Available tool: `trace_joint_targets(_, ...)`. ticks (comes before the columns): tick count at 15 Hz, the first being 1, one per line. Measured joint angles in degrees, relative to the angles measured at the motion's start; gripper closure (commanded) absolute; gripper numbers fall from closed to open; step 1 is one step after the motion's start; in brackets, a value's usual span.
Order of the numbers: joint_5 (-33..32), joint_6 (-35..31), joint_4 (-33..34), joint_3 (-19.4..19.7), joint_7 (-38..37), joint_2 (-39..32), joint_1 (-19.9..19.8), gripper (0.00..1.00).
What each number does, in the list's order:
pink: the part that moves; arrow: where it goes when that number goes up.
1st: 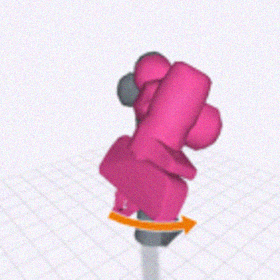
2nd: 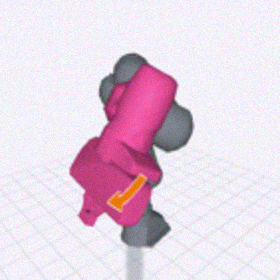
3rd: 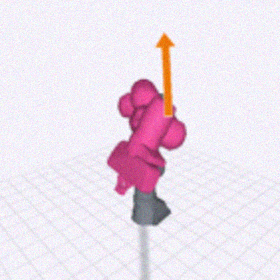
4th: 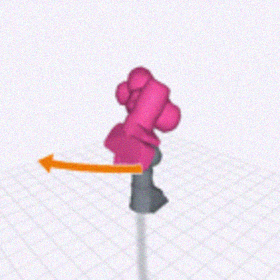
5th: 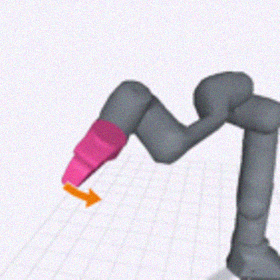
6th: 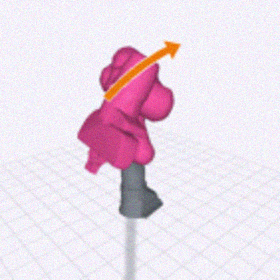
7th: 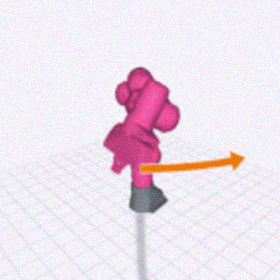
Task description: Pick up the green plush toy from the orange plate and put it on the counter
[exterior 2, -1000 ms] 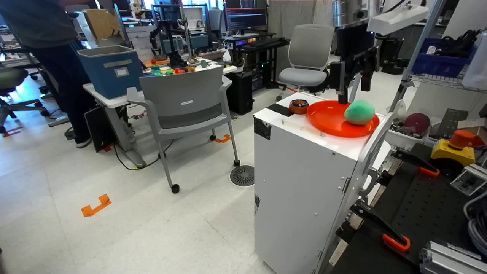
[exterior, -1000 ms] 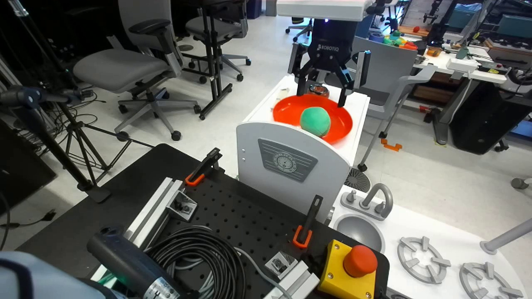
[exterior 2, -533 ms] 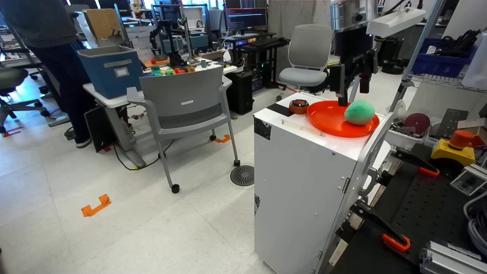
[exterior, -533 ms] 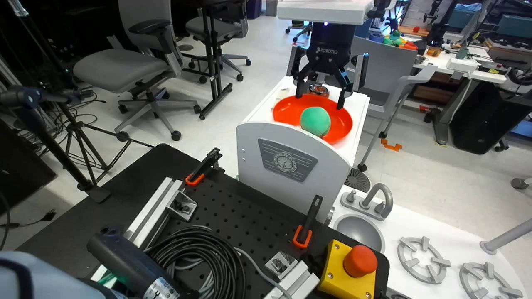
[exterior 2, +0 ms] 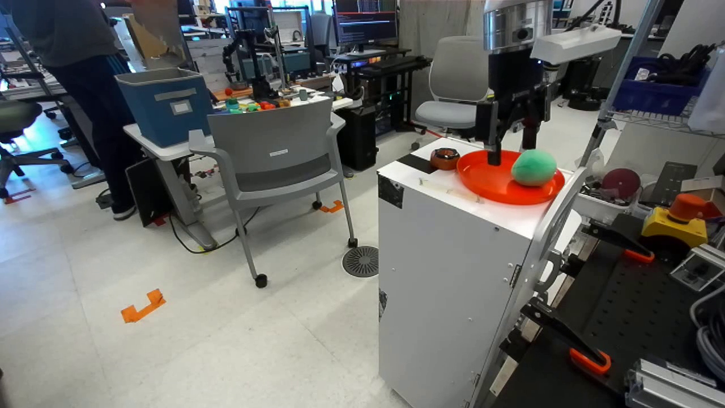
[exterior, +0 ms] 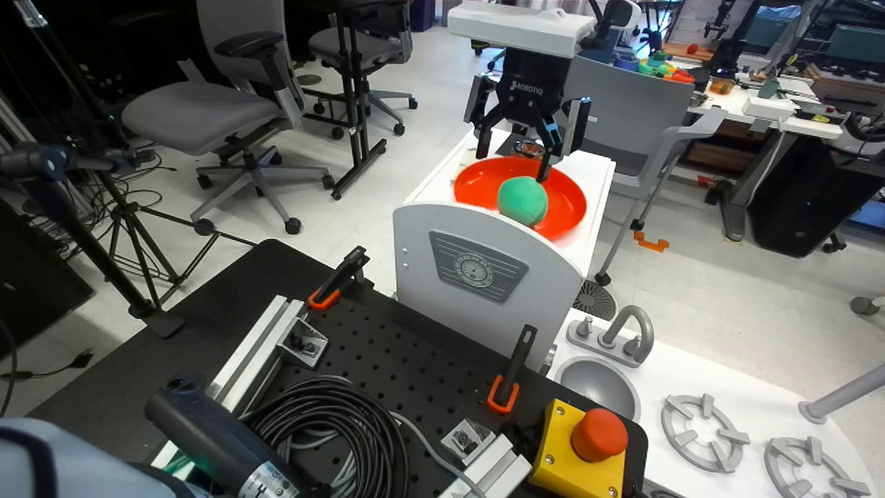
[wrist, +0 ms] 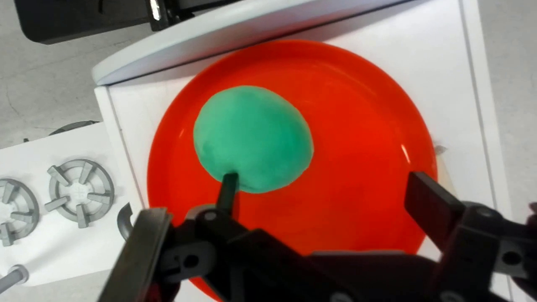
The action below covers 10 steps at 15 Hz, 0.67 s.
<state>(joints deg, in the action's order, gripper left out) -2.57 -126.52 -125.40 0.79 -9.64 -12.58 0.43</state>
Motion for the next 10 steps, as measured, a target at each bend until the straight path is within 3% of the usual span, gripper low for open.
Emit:
trace_joint_targets(4, 2.7, -1.7, 0.4, 0.0, -0.7, 0.0, 0.0, 0.0)
trace_joint_targets(10, 1.8, -2.9, 0.3, 0.4, -2.7, 0.3, 0.0, 0.0)
